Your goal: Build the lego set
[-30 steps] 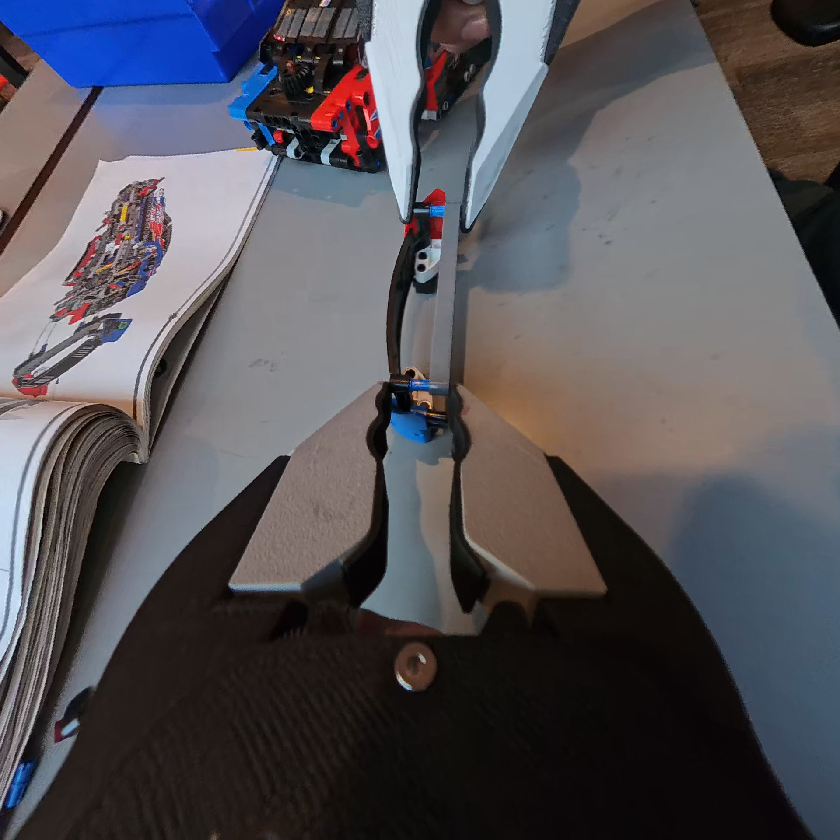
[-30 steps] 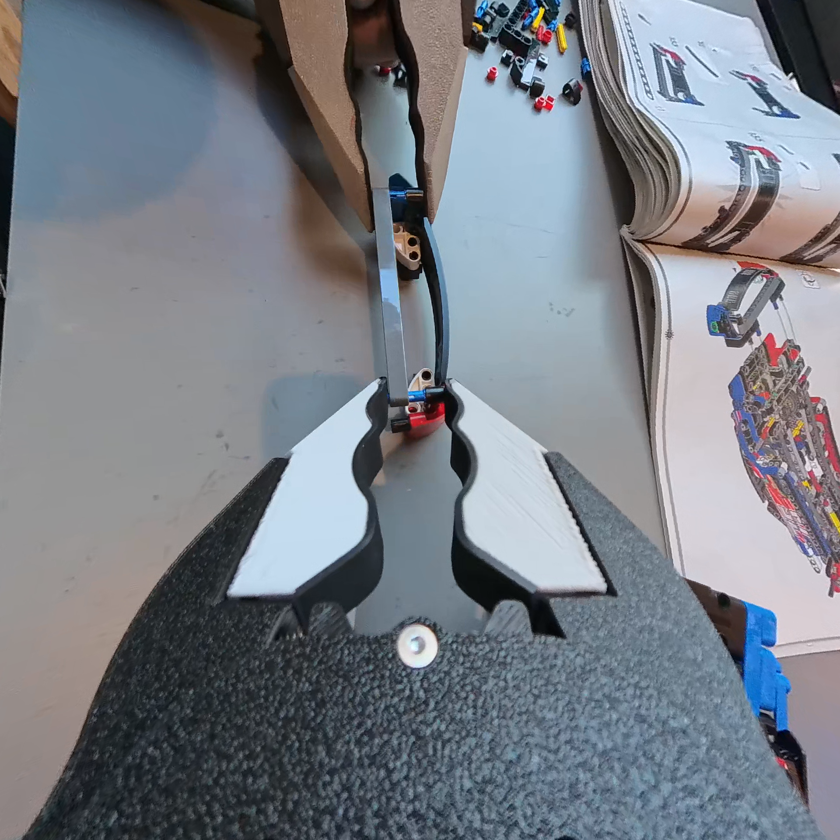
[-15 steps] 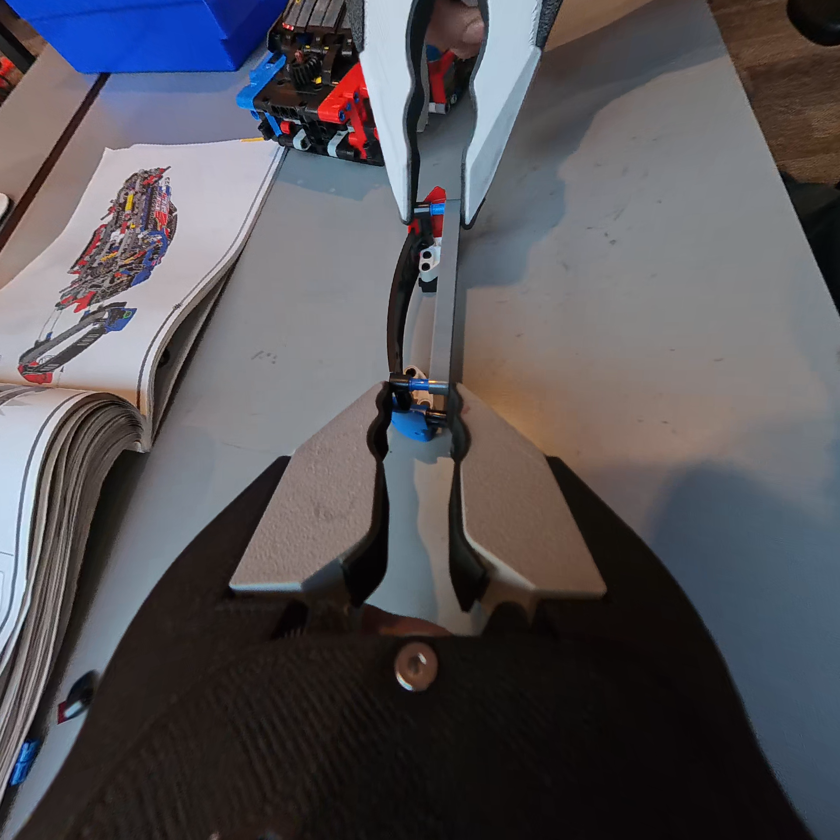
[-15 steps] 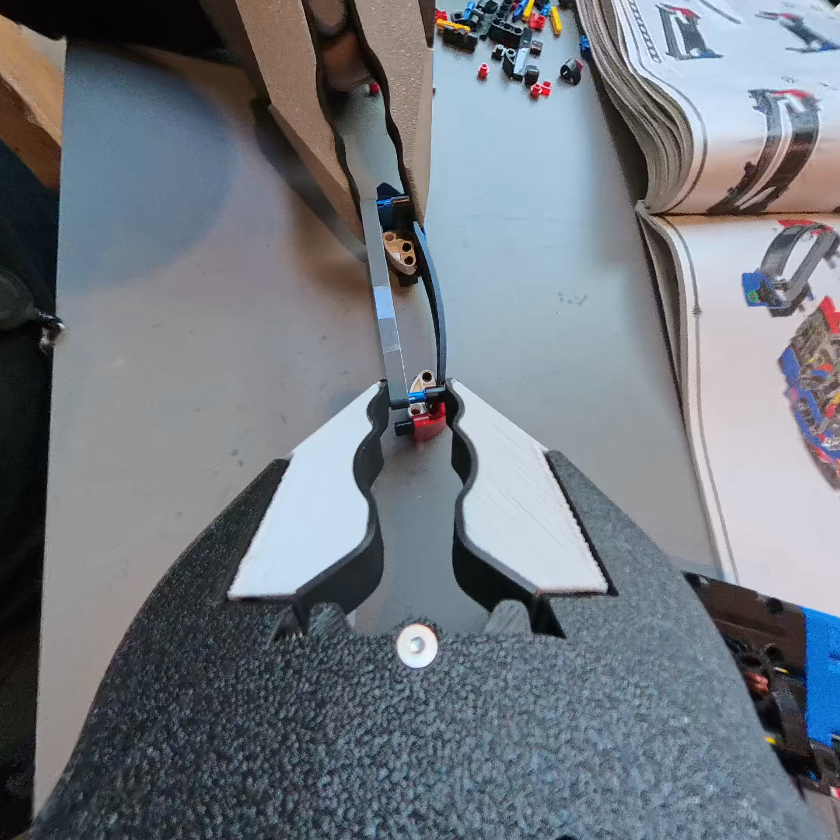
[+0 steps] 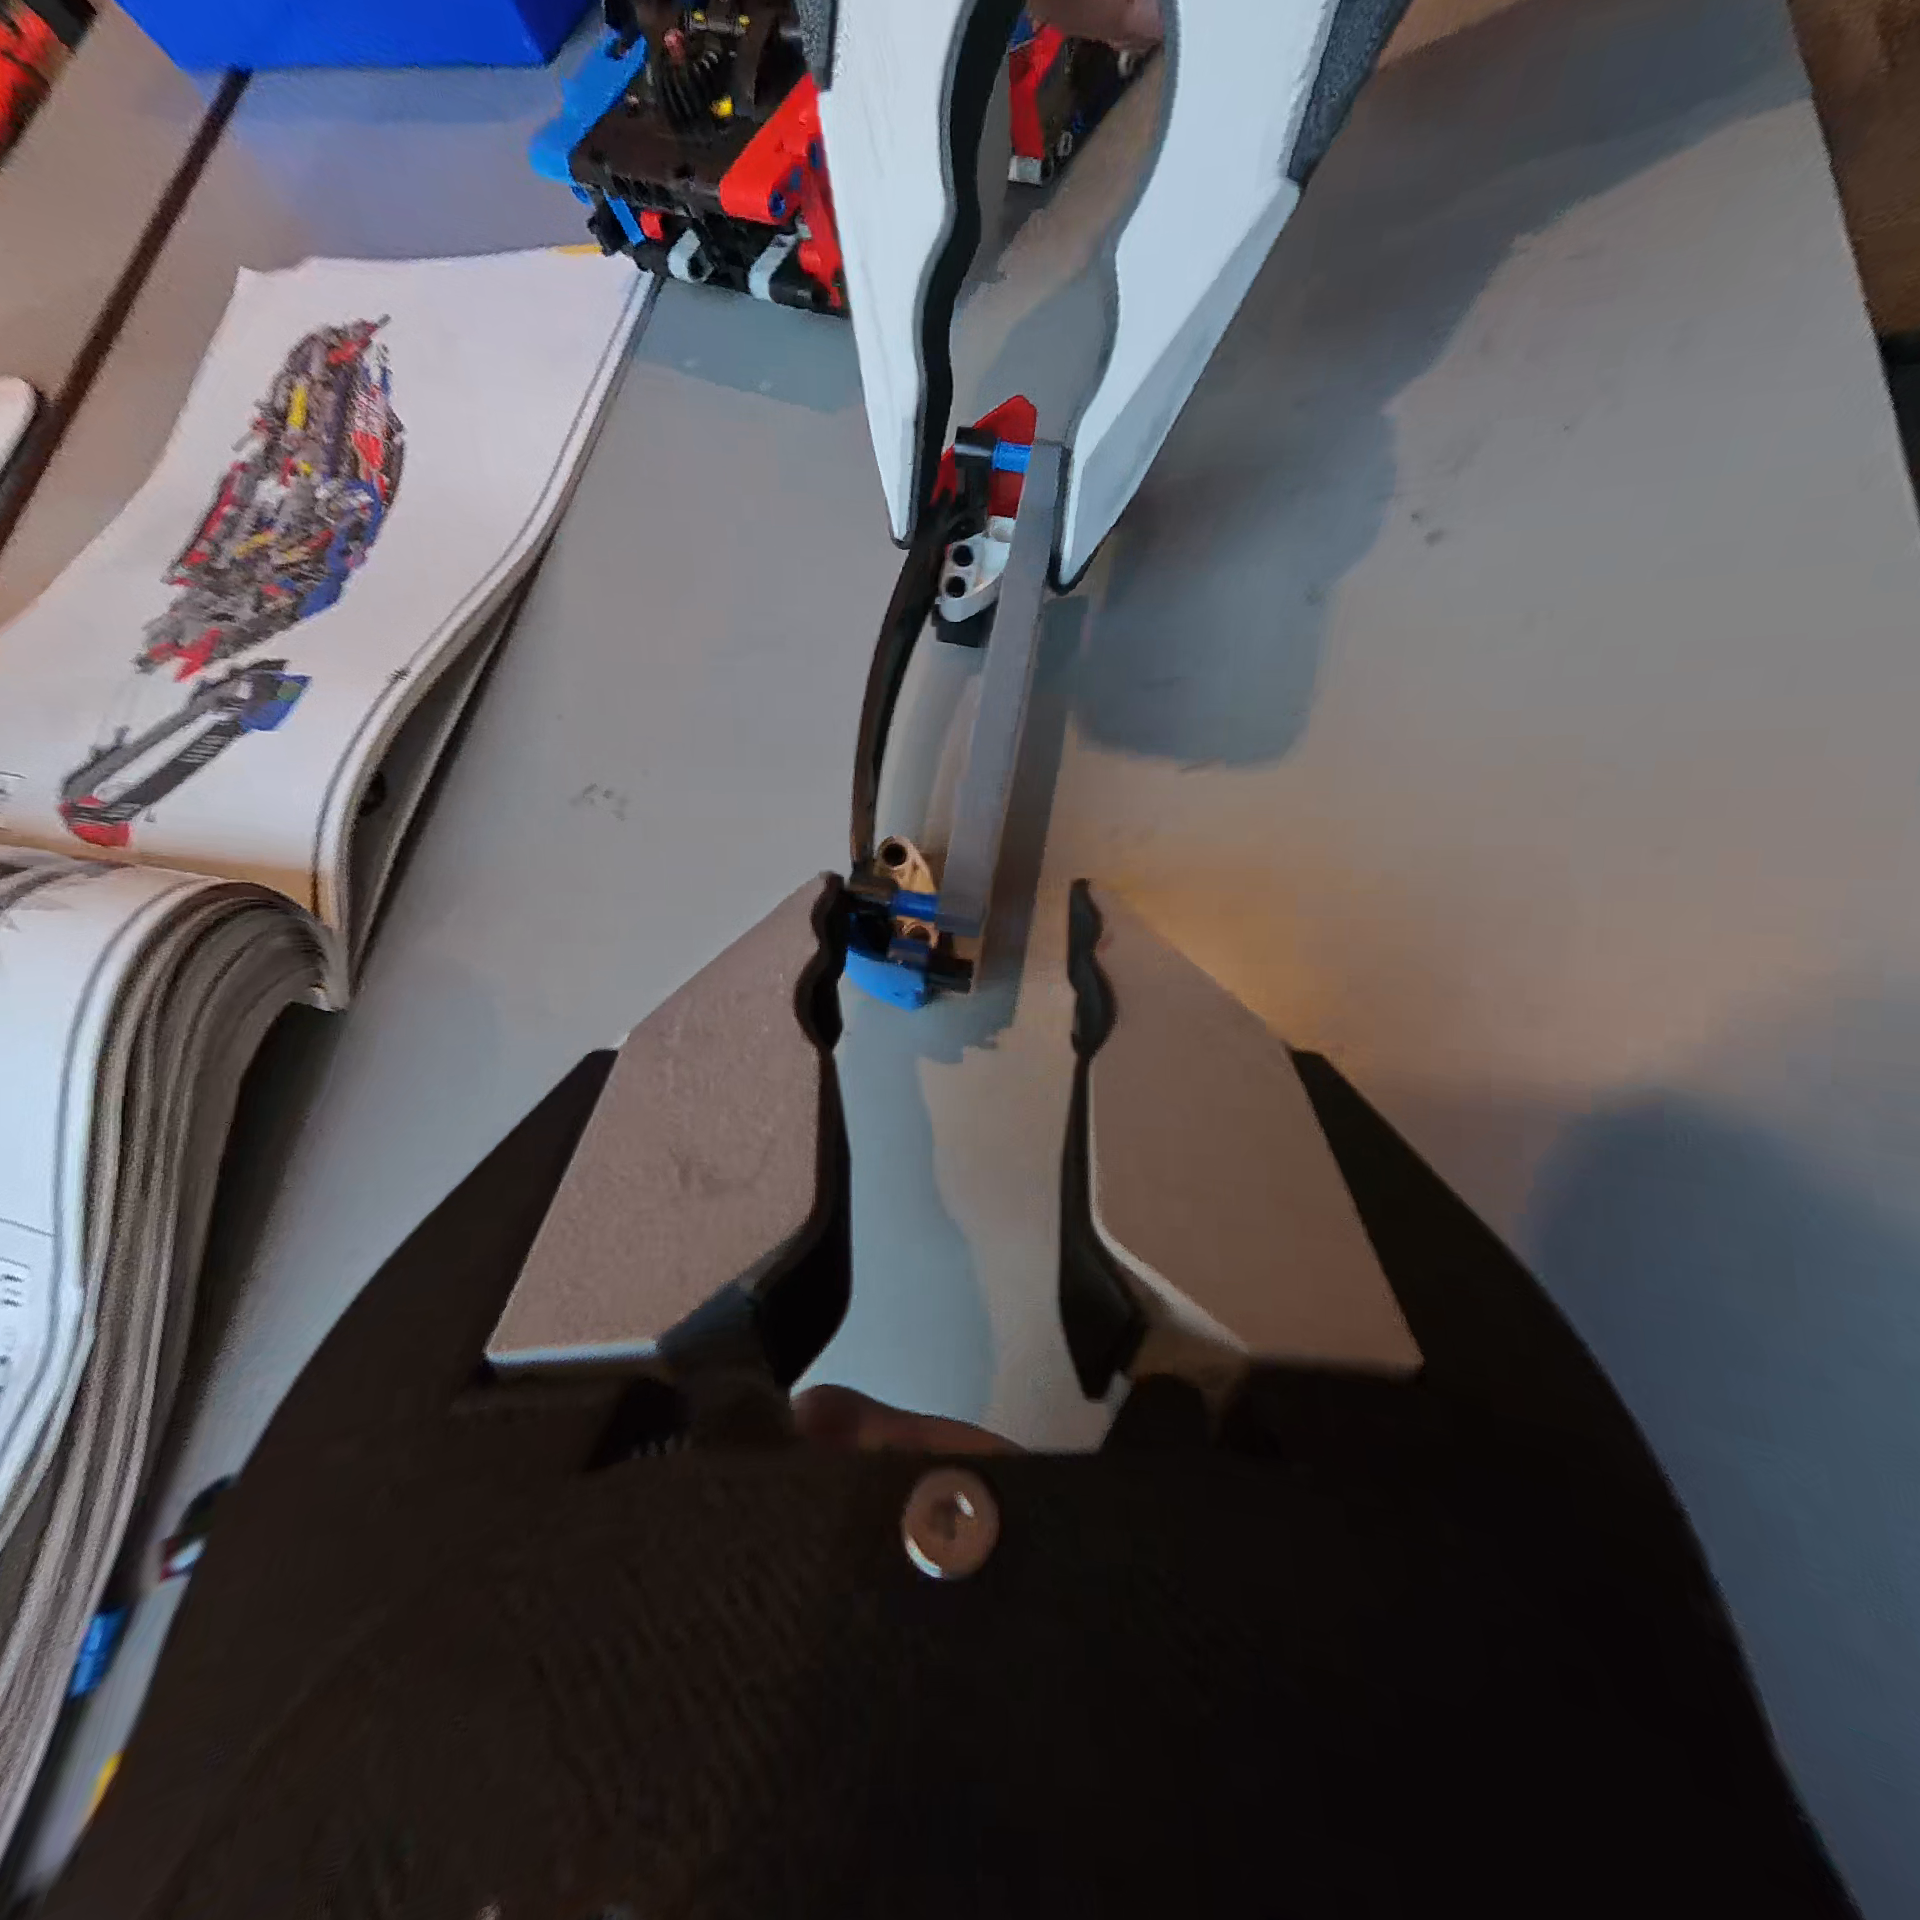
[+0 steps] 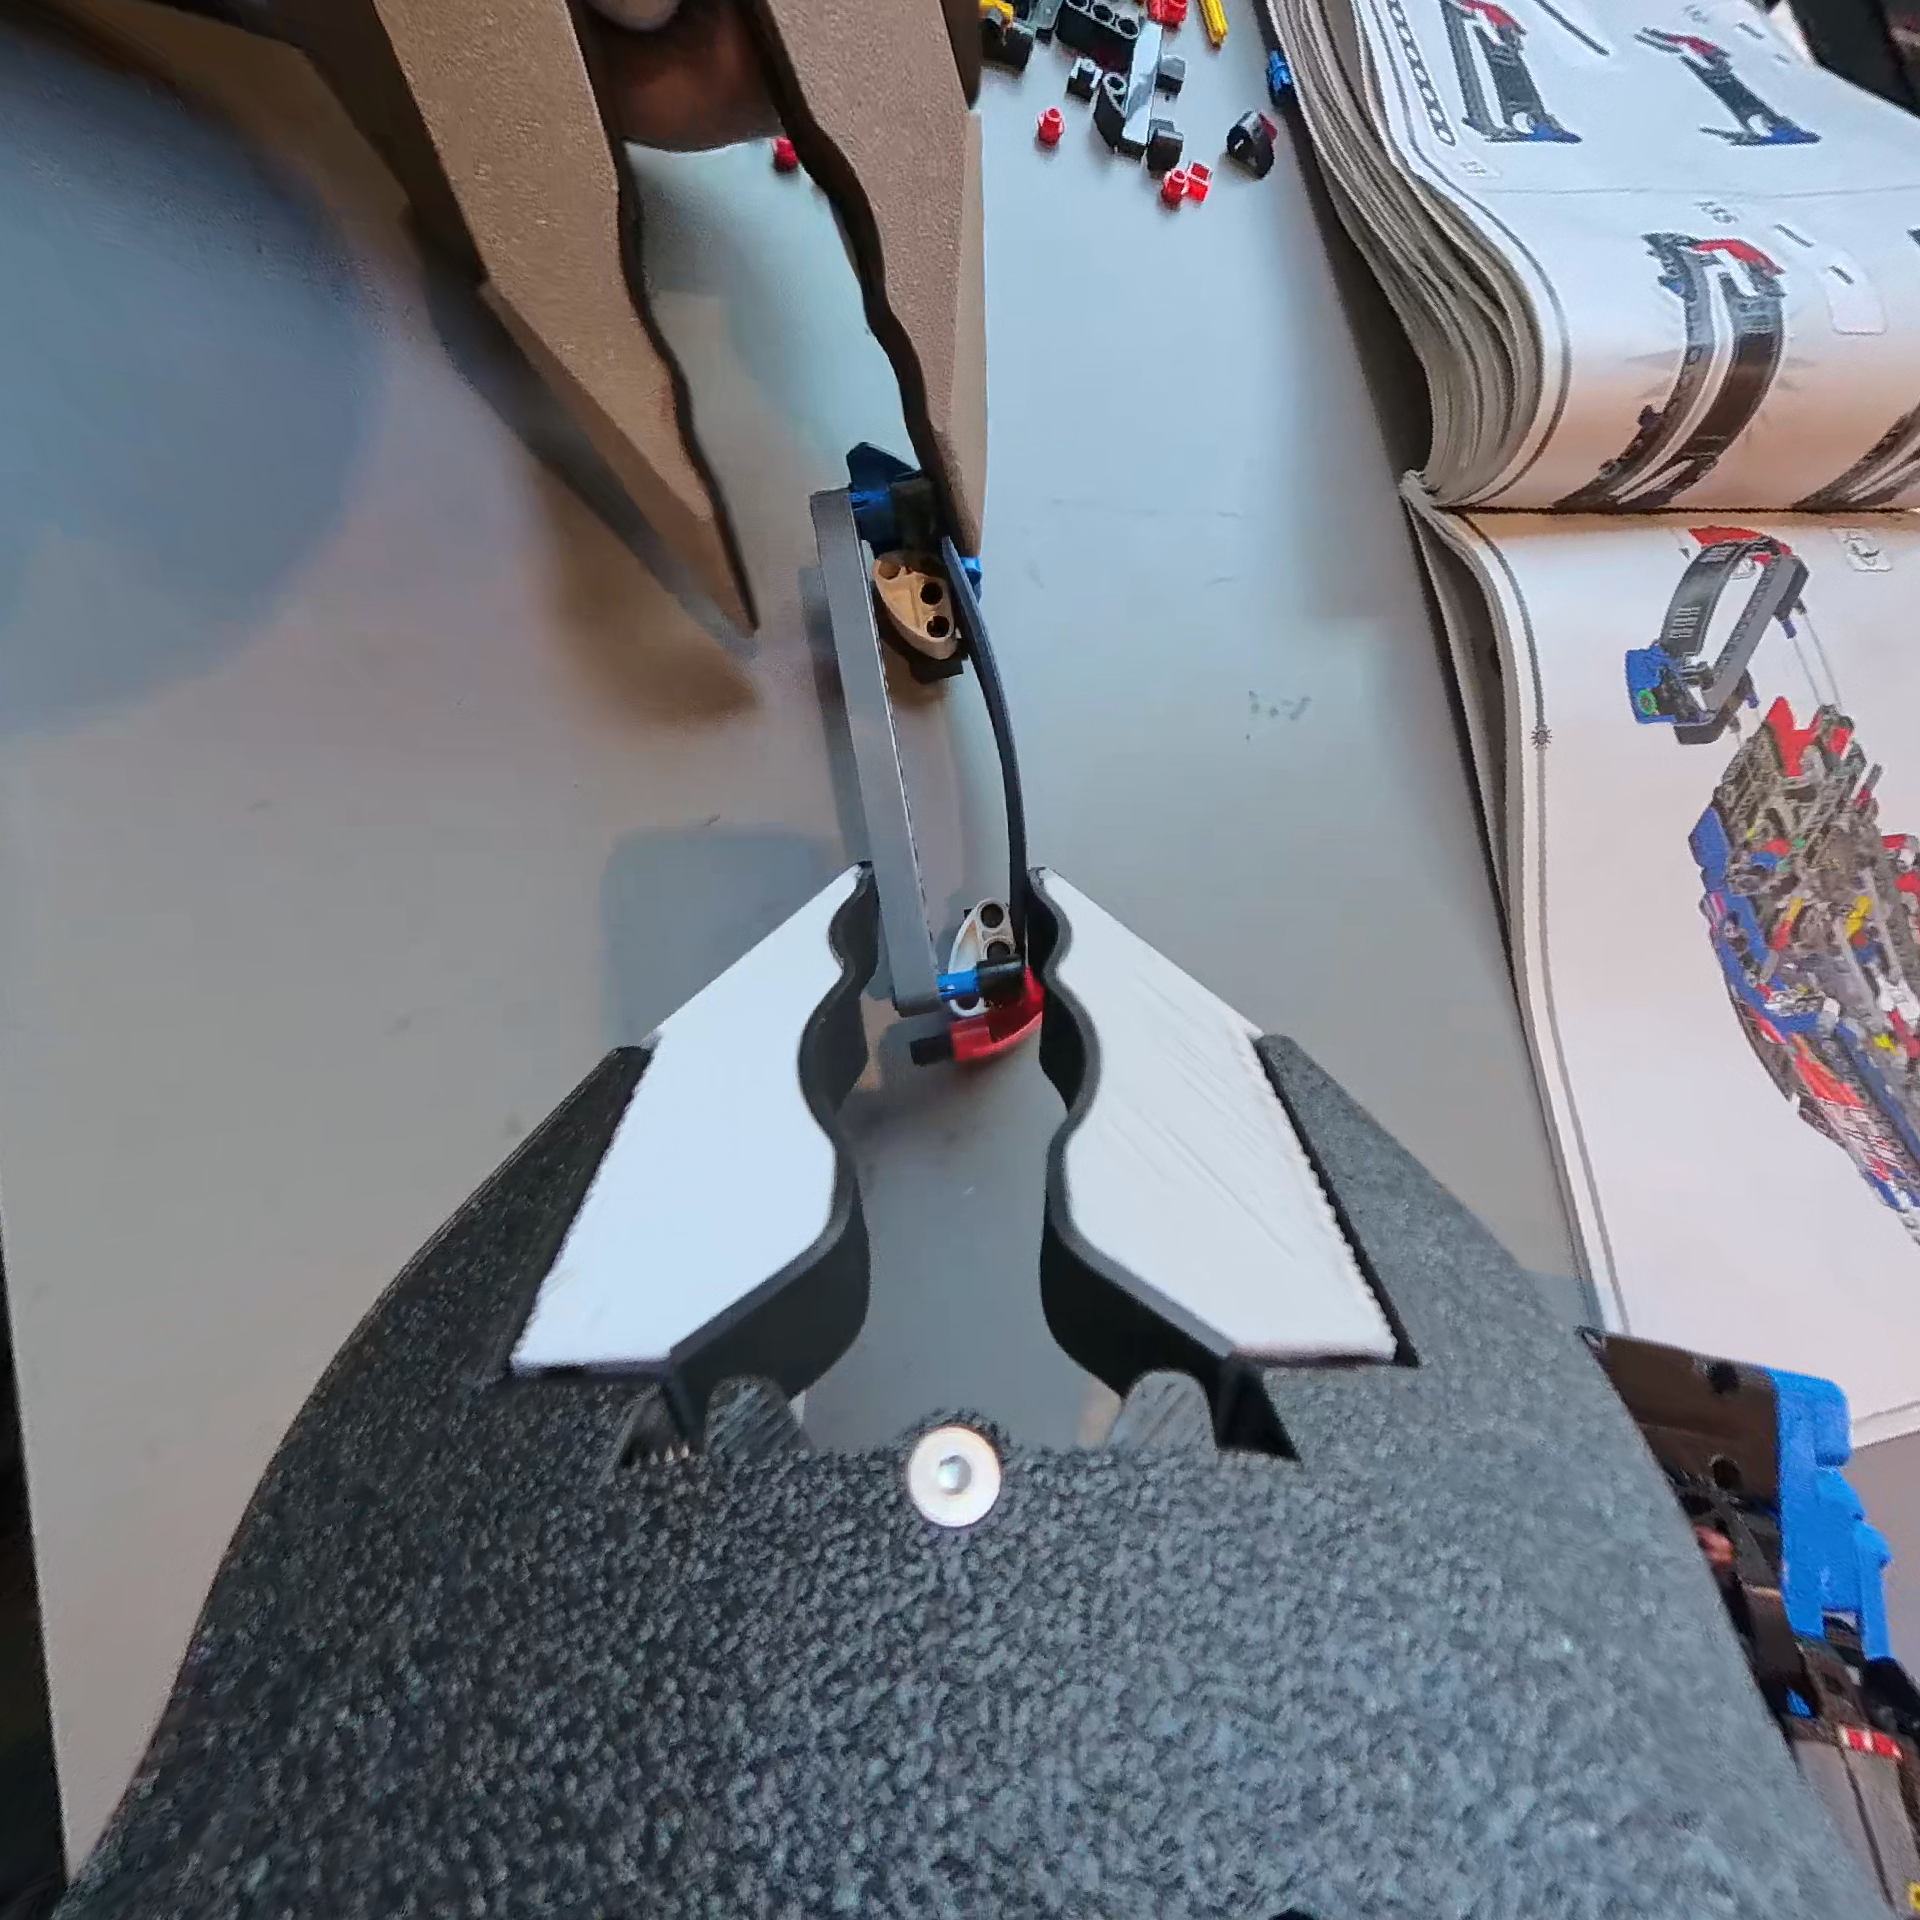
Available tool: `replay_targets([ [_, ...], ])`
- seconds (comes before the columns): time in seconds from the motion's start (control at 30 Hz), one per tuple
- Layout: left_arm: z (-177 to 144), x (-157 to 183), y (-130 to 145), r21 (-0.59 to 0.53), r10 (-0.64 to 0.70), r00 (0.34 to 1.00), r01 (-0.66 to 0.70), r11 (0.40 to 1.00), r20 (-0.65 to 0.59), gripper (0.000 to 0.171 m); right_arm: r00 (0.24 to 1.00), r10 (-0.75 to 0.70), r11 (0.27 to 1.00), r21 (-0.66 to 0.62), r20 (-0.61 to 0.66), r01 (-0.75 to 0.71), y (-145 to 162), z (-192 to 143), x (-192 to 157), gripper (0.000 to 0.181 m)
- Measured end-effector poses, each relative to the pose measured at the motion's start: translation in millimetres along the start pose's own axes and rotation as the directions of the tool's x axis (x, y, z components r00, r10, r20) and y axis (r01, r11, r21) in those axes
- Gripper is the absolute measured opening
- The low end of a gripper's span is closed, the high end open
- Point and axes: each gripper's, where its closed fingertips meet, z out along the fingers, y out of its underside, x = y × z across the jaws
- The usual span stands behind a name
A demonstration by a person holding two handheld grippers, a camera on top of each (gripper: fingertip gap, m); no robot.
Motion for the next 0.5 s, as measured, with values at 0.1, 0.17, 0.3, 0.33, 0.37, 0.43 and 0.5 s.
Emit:
replay_targets([
  [0.1,4.2,-2.2,-1.2,-0.033,-0.051,0.998,0.052,0.998,0.031,0.033,0.999,-0.030,1.000,-0.002,-0.031,0.030,0.9,-1.1,-1.4,0.029],
  [0.17,4.6,-4.6,-1.8,-0.030,-0.076,0.996,0.077,0.997,0.035,0.026,0.998,-0.048,0.999,0.001,-0.049,0.048,1.2,-1.6,-1.9,0.029],
  [0.3,5.3,-3.5,-3.3,-0.013,-0.100,0.995,0.101,0.995,0.024,0.026,0.995,-0.025,0.999,0.018,-0.100,0.027,2.5,-5.4,1.4,0.028],
  [0.33,5.2,-3.6,-3.1,-0.011,-0.095,0.995,0.095,0.995,0.025,0.025,0.993,-0.019,1.000,0.020,-0.116,0.021,3.3,-7.4,2.6,0.028],
  [0.37,5.0,-3.7,-2.9,-0.009,-0.086,0.996,0.087,0.996,0.024,0.025,0.993,-0.012,1.000,0.020,-0.114,0.015,3.7,-8.8,1.4,0.027],
  [0.43,5.1,-2.8,-3.3,-0.004,-0.083,0.996,0.083,0.997,0.019,0.025,0.994,-0.006,1.000,0.008,-0.111,0.007,4.8,-9.7,-0.2,0.027],
  [0.5,5.4,-2.8,-3.6,-0.008,-0.084,0.996,0.084,0.996,0.022,0.025,0.993,-0.004,1.000,-0.007,-0.114,0.003,5.3,-10.0,0.3,0.027],
])
